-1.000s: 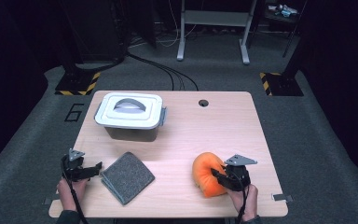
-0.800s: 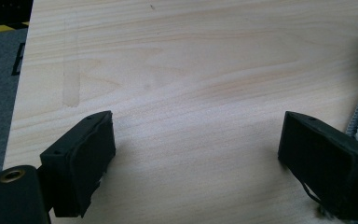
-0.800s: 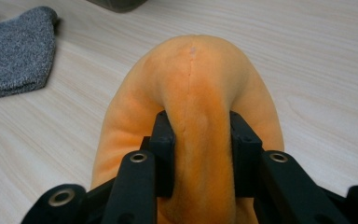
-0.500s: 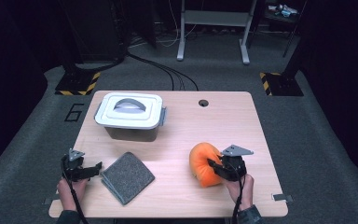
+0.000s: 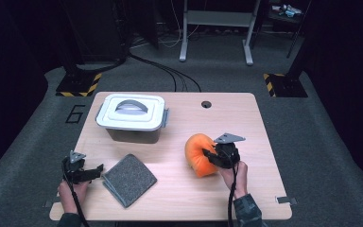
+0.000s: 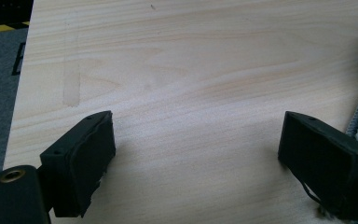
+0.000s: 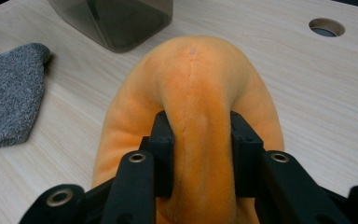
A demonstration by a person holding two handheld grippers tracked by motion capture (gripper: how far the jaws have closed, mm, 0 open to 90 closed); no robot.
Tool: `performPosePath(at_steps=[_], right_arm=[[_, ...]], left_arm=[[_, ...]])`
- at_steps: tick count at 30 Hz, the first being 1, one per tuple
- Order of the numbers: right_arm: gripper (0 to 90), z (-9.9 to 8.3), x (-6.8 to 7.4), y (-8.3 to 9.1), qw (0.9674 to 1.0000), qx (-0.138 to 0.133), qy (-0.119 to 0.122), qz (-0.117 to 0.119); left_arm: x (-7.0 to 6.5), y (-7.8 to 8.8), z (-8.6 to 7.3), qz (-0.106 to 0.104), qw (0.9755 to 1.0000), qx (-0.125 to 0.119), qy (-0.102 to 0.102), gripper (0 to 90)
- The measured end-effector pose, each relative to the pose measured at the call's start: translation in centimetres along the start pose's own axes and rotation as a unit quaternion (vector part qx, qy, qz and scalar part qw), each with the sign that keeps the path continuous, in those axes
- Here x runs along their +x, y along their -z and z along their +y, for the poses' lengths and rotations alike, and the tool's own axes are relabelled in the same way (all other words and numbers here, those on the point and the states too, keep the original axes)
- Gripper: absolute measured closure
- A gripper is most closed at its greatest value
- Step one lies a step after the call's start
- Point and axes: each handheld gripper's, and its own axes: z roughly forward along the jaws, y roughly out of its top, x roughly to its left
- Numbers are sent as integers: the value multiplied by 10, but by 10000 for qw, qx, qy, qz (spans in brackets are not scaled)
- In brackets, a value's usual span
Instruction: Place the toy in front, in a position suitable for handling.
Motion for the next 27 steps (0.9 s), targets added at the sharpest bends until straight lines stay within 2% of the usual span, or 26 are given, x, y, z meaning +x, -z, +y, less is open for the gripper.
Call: performPosePath(at_steps=[7, 26, 27], right_arm=[[670, 19, -1, -18, 9999, 28, 124, 3], [639, 55, 6, -66, 9999, 67, 86, 40], [635, 56, 6, -68, 9999, 60, 137, 29]], left_arm=[[0, 0, 0, 3, 10000, -2, -5, 107], [0, 0, 0, -11, 10000, -3, 19, 107], [0, 0, 0, -10, 10000, -4, 18, 107]])
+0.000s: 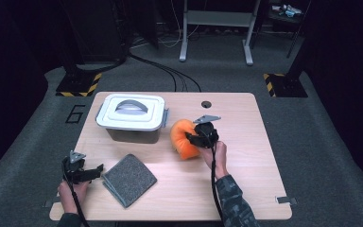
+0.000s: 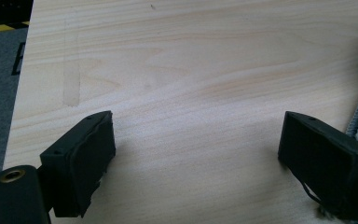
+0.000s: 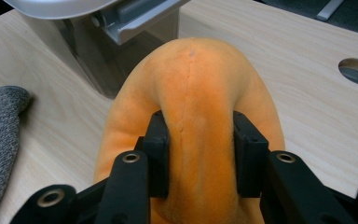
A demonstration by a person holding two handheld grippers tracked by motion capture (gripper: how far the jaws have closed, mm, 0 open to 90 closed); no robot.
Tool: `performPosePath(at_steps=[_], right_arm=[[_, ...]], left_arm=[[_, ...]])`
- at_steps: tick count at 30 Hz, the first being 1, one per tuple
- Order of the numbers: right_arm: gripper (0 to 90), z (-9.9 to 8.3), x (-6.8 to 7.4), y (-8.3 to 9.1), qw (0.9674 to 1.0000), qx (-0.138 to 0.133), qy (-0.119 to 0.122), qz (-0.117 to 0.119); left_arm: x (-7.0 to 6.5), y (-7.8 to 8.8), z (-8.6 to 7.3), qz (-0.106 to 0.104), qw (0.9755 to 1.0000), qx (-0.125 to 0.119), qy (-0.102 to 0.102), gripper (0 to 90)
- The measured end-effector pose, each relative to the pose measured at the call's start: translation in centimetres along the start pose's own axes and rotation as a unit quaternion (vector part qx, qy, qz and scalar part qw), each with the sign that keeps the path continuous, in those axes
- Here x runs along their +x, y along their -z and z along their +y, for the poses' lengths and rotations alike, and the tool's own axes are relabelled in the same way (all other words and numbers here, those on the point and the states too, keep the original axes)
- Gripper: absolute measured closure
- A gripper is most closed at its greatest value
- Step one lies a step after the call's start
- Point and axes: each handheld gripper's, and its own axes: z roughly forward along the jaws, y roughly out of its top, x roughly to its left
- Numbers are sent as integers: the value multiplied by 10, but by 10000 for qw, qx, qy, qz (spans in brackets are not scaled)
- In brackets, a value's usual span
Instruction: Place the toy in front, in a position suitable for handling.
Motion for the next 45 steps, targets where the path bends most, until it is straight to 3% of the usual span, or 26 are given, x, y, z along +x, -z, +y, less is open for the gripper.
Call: performPosePath(at_steps=[7, 13, 15, 16, 18, 19, 20, 22, 31, 37, 39, 41, 43, 44, 45], right_arm=[[624, 6, 3, -10, 10000, -16, 6, -13], [554, 2, 4, -29, 9997, 228, 6, -18], [446, -4, 6, -35, 9995, 298, -127, -31], [378, -3, 2, -35, 9997, 222, -29, 1], [260, -2, 2, -31, 9997, 224, -98, -4], [260, -2, 2, -31, 9997, 224, -98, -4], [181, -1, 0, -25, 9999, 144, 0, 57], [136, -2, -1, -17, 9999, 93, -48, 133], [63, -22, -11, 20, 9999, -26, -124, 73], [39, -59, -24, 48, 9990, -80, -425, -101], [39, -65, -26, 51, 9989, -111, -426, -154], [36, -86, -31, 61, 9984, -34, -469, -318], [34, -92, -33, 63, 9982, -15, -494, -351], [33, -108, -37, 69, 9971, 24, -625, -432], [33, -108, -37, 69, 9971, 24, -625, -432]], left_arm=[[0, 0, 0, 0, 10000, 2, 0, 107], [0, 0, 0, 0, 10000, 1, 3, 107], [0, 0, 0, 3, 10000, -19, 4, 107], [0, 0, 0, -4, 10000, 4, 2, 107], [0, 0, 0, -1, 10000, 0, 0, 107], [0, 0, 0, -1, 10000, 0, 0, 107], [0, 0, 0, -2, 10000, 2, 5, 107], [0, 0, 0, 0, 10000, 2, -7, 107], [0, 0, 0, 14, 10000, 1, -21, 107], [0, 0, 0, 17, 10000, 4, -34, 107], [0, 0, 0, 21, 10000, -8, -45, 107], [0, 0, 0, 20, 10000, -5, -39, 107], [0, 0, 0, 20, 10000, -7, -42, 107], [0, 0, 0, 14, 10000, -2, -29, 106], [0, 0, 0, 14, 10000, -2, -29, 106]])
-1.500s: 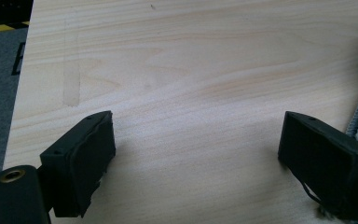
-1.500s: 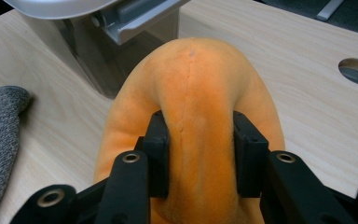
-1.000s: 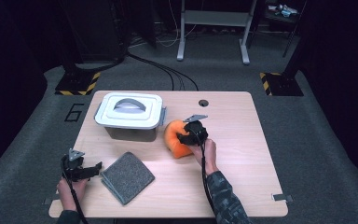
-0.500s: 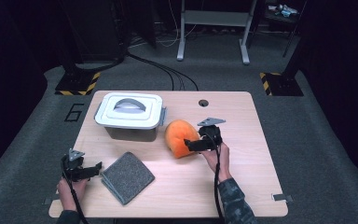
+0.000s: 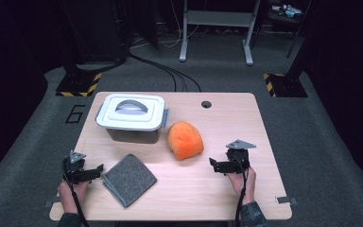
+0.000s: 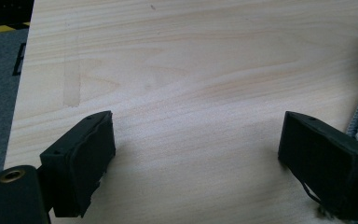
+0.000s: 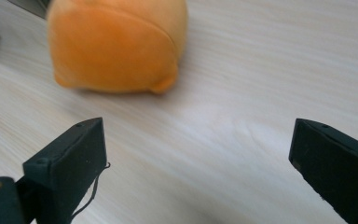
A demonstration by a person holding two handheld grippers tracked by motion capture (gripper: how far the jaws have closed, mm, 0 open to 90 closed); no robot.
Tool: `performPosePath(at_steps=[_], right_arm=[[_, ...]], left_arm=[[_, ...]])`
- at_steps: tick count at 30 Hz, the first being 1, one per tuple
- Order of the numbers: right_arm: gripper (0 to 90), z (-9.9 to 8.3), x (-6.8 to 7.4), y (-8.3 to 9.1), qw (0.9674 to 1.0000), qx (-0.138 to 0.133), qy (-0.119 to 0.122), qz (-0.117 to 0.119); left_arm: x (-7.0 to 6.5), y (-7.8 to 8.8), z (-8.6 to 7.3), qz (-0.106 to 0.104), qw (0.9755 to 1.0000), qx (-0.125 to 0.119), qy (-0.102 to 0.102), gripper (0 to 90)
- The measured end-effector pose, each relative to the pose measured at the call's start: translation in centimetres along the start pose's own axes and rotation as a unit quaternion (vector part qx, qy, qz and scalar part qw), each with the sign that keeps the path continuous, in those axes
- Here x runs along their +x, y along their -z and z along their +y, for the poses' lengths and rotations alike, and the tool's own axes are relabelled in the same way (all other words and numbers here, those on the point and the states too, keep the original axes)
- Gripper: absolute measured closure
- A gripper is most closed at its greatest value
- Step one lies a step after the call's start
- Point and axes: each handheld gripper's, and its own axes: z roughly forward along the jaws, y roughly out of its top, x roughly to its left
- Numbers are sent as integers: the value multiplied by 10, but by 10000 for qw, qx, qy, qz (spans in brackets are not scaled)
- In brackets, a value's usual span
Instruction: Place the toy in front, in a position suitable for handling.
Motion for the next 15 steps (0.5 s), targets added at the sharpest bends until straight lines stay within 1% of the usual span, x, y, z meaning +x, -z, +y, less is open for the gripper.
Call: performPosePath(at_steps=[1, 2, 3, 4, 5, 6, 8, 10, 11, 12, 14, 15], right_arm=[[32, -5, -2, 1, 10000, 9, 0, -32], [30, -11, -5, 3, 9999, 17, -65, -80], [26, -24, -12, 5, 9997, 62, -187, -143], [26, -24, -12, 5, 9997, 62, -187, -143], [23, -33, -16, 6, 9993, 98, -263, -238], [23, -38, -19, 6, 9992, 109, -280, -252], [21, -46, -23, 6, 9987, 163, -361, -314], [22, -51, -25, 7, 9985, 159, -370, -383], [21, -53, -26, 7, 9984, 158, -364, -398], [22, -54, -27, 7, 9984, 146, -383, -385], [21, -54, -28, 7, 9982, 167, -328, -469], [21, -54, -29, 7, 9980, 186, -300, -519]], left_arm=[[0, 0, 0, 2, 10000, 1, 13, 106], [0, 0, 0, 6, 10000, 18, -14, 106], [1, 1, 0, 14, 10000, 36, -45, 106], [1, 1, 0, 17, 10000, 32, -41, 106], [1, 0, 0, 18, 10000, 28, -40, 105], [0, 0, 0, 16, 10000, 9, 11, 105], [1, 1, 0, 8, 10000, 31, -54, 106], [1, 1, 0, 5, 10000, 27, -39, 106], [0, 0, -1, 4, 10000, -12, 14, 106], [0, 1, -1, 7, 10000, -8, -35, 106], [-1, 1, -1, -2, 10000, -12, -49, 105], [-1, 1, -1, -5, 10000, -23, -96, 105]])
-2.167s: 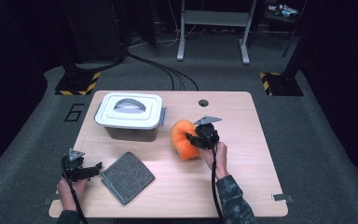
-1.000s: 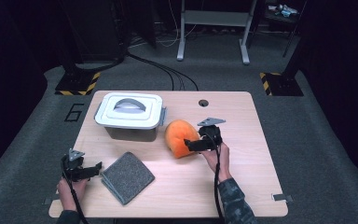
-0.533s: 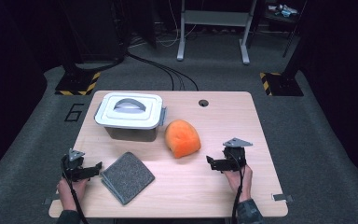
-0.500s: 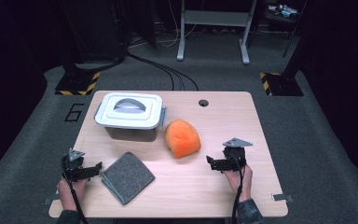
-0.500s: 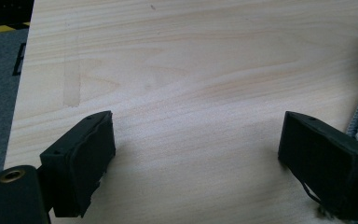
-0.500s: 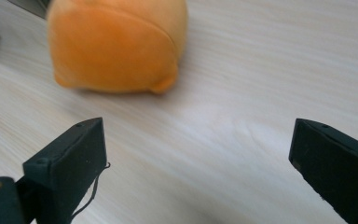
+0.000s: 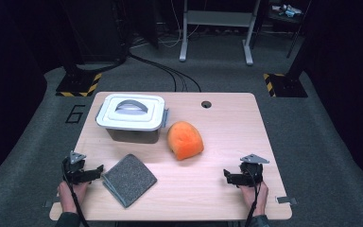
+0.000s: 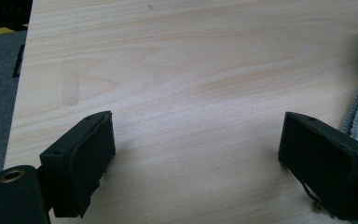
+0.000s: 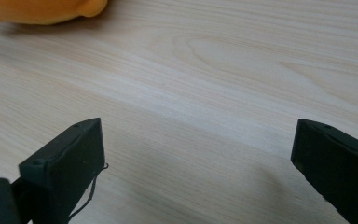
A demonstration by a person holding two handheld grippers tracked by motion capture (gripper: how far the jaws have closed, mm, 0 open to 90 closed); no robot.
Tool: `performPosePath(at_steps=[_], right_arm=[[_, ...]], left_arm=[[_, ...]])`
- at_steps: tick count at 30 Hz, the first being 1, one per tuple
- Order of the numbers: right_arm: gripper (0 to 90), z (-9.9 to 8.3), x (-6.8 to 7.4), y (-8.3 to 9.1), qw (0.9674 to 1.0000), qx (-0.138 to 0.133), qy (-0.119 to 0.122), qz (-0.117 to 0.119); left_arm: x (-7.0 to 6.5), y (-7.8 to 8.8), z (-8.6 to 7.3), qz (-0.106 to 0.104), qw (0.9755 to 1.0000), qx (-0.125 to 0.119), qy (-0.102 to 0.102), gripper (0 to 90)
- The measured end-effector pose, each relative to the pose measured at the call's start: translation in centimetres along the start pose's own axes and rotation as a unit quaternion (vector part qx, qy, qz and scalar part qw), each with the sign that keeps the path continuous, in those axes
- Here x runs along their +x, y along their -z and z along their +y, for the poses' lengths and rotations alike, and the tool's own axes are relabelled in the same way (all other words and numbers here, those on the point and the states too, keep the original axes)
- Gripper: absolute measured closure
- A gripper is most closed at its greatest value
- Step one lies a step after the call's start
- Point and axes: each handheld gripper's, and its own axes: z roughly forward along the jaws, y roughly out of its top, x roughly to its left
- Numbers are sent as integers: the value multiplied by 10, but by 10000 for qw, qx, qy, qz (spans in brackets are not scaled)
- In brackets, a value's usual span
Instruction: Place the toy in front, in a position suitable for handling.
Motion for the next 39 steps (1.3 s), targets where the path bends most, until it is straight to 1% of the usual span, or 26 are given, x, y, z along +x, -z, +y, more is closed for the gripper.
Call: performPosePath(at_steps=[3, 5, 6, 7, 8, 9, 10, 12, 13, 14, 15, 16, 17, 18, 19, 20, 21, 22, 23, 26, 27, 29, 30, 35, 37, 39], right_arm=[[21, -1, -3, -2, 10000, 76, 34, -41], [21, -1, -5, -3, 9999, 73, 64, -41], [22, -3, -7, -6, 9998, 175, 98, -78], [22, -3, -7, -6, 9998, 175, 98, -78], [25, -3, -7, -8, 9997, 204, 120, -98], [25, -3, -7, -8, 9997, 204, 120, -98], [25, -2, -8, -9, 9996, 209, 142, -98], [27, -2, -9, -10, 9995, 238, 180, -88], [27, -2, -9, -10, 9995, 238, 180, -88], [26, -2, -9, -10, 9994, 275, 168, -92], [25, -2, -8, -11, 9994, 269, 173, -106], [24, -2, -7, -12, 9992, 294, 238, -131], [23, -2, -7, -12, 9991, 287, 271, -123], [24, -2, -7, -12, 9992, 285, 256, -126], [24, -2, -7, -12, 9992, 285, 256, -126], [23, -2, -7, -12, 9992, 294, 253, -126], [23, -2, -7, -12, 9992, 298, 252, -123], [23, -2, -7, -12, 9992, 298, 252, -123], [23, -2, -7, -12, 9992, 289, 249, -128], [24, -2, -6, -12, 9992, 282, 232, -133], [24, -2, -6, -12, 9993, 280, 227, -136], [24, -2, -6, -12, 9993, 277, 224, -137], [25, -2, -6, -12, 9993, 277, 224, -138], [26, -2, -6, -12, 9993, 251, 202, -166], [28, -2, -7, -12, 9993, 263, 234, -149], [30, -2, -7, -12, 9994, 241, 194, -183]], left_arm=[[-1, 1, 1, -184, 9997, 118, -48, 104], [-2, 1, 1, -222, 9997, 54, 14, 103], [-4, 5, 1, -359, 9993, 50, 49, 104], [-4, 5, 1, -359, 9993, 50, 49, 103], [-10, 13, 2, -450, 9990, -68, 30, 104], [-10, 13, 2, -450, 9990, -68, 30, 104], [-17, 21, 3, -522, 9984, -220, -18, 104], [-26, 28, 5, -669, 9973, -283, -71, 104], [-26, 28, 5, -669, 9973, -283, -71, 104], [-33, 30, 6, -763, 9964, -357, -90, 104], [-36, 31, 7, -845, 9958, -335, -133, 103], [-46, 32, 8, -1024, 9940, -340, -195, 103], [-51, 33, 8, -1134, 9928, -334, -213, 103], [-56, 32, 8, -1197, 9919, -362, -203, 103], [-56, 32, 8, -1197, 9919, -362, -203, 103], [-66, 31, 8, -1340, 9901, -267, -322, 103], [-71, 31, 8, -1397, 9892, -257, -349, 103], [-71, 31, 8, -1397, 9892, -257, -349, 103], [-81, 29, 8, -1530, 9871, -203, -433, 103], [-90, 27, 8, -1565, 9861, -101, -542, 103], [-93, 27, 7, -1612, 9850, -75, -607, 103], [-98, 25, 7, -1611, 9843, 7, -722, 103], [-100, 24, 6, -1662, 9834, 34, -731, 104], [-106, 17, 3, -1584, 9837, 196, -826, 135], [-107, 14, 0, -1505, 9848, 223, -833, 146], [-111, 14, -3, -1358, 9860, 172, -948, 155]])
